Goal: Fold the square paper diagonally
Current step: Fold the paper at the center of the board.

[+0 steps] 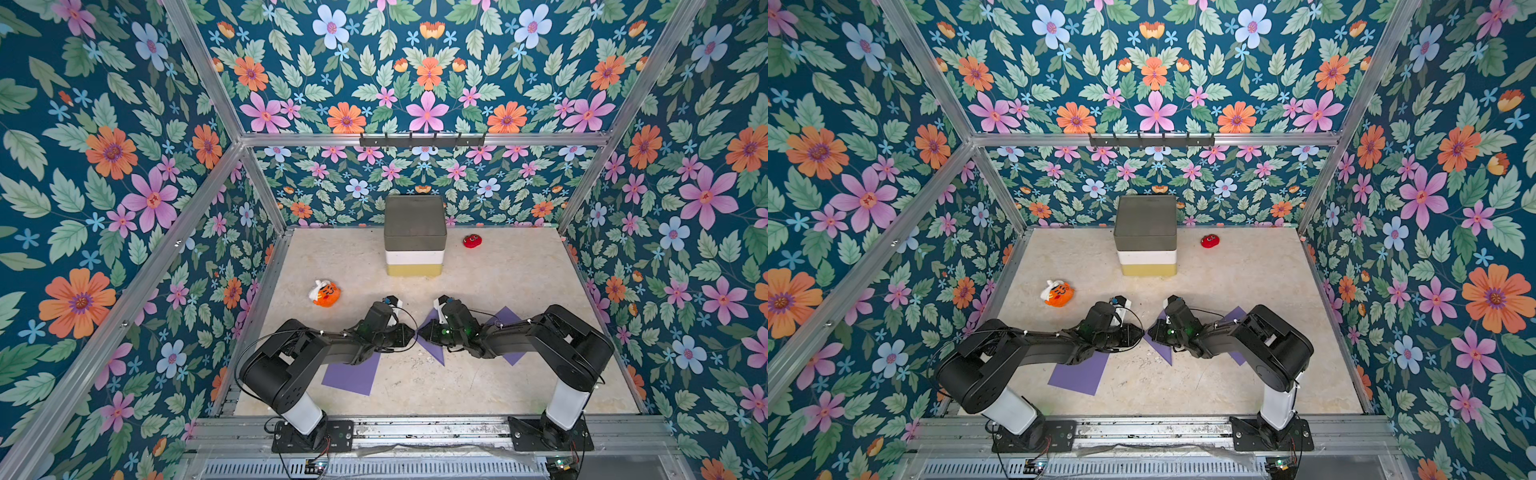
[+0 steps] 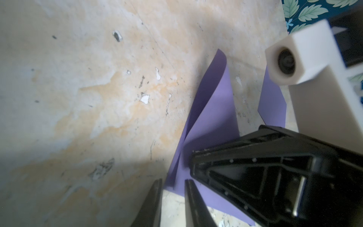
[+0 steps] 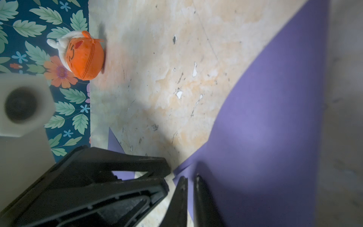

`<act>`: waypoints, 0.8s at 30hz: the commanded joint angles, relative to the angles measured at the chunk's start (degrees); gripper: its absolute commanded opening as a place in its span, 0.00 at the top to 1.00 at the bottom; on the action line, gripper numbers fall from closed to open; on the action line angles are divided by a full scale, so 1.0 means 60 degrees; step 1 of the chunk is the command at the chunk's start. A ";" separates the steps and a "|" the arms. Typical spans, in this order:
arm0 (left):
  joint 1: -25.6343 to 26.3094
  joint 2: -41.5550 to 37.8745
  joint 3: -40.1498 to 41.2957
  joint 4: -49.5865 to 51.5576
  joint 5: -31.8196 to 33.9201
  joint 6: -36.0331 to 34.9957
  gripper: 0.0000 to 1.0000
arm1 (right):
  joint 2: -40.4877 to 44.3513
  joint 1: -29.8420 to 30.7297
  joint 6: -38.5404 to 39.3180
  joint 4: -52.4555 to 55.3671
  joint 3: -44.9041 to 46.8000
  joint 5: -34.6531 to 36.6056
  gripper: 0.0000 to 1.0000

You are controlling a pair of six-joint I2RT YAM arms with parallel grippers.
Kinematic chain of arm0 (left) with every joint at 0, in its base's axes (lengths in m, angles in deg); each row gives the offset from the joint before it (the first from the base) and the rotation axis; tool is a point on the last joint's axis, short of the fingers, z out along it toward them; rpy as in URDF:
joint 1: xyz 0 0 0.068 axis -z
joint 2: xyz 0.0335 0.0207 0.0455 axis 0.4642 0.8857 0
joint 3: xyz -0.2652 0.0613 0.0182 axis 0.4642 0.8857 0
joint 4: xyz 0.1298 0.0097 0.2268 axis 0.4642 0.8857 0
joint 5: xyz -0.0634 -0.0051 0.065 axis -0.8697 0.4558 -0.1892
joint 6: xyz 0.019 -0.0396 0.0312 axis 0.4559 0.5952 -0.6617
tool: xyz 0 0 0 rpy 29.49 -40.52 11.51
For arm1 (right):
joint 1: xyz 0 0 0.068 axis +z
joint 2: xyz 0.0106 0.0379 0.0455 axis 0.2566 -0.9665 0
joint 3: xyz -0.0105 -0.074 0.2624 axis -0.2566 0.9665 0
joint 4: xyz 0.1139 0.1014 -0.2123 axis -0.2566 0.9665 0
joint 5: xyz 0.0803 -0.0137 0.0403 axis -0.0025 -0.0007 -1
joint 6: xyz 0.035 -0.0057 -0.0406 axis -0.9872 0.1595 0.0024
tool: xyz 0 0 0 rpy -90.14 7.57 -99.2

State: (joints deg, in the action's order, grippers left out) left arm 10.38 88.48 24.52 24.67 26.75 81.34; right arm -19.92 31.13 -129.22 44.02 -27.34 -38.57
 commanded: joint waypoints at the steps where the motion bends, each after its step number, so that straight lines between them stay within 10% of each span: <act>1: -0.0009 0.0007 0.0027 -0.0092 -0.0200 -0.0027 0.74 | -0.0145 0.0042 0.0012 0.1665 0.0080 0.0205 0.87; 24: -0.0012 0.0258 -0.0207 -0.0270 -0.0483 0.0068 0.79 | -0.0197 0.0053 0.0012 0.1655 0.0029 0.0133 0.87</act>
State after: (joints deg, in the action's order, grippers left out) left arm 10.38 89.98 23.58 23.66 23.80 81.56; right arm -20.33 31.26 -129.22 44.07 -27.75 -38.73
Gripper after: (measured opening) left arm 0.213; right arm 0.129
